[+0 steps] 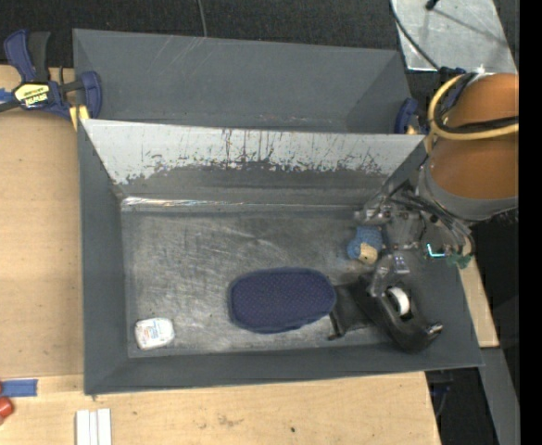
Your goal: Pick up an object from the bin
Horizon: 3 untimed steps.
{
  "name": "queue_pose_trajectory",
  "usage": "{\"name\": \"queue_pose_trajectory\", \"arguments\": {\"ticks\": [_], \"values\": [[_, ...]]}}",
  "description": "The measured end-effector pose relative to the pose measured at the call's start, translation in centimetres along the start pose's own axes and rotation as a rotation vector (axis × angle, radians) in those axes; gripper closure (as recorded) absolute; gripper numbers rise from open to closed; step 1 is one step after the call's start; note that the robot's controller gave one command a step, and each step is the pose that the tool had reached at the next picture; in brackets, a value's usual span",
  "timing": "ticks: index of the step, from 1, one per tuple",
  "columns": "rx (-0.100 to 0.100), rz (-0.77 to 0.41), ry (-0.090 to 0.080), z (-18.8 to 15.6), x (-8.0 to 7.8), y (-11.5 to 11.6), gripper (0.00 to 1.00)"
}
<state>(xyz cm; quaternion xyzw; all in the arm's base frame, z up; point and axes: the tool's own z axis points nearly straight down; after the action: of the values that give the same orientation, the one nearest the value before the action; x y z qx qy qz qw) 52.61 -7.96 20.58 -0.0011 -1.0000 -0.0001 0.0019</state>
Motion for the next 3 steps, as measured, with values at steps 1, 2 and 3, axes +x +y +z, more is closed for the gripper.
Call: {"name": "queue_pose_trajectory", "arguments": {"ticks": [1,2,3], "values": [[-0.003,-0.206,-0.002,5.2,4.2,17.5,0.0],[-0.001,-0.241,-0.02,13.3,3.8,16.1,0.0],[-0.001,-0.237,-0.018,13.2,3.5,9.9,0.0]]}}
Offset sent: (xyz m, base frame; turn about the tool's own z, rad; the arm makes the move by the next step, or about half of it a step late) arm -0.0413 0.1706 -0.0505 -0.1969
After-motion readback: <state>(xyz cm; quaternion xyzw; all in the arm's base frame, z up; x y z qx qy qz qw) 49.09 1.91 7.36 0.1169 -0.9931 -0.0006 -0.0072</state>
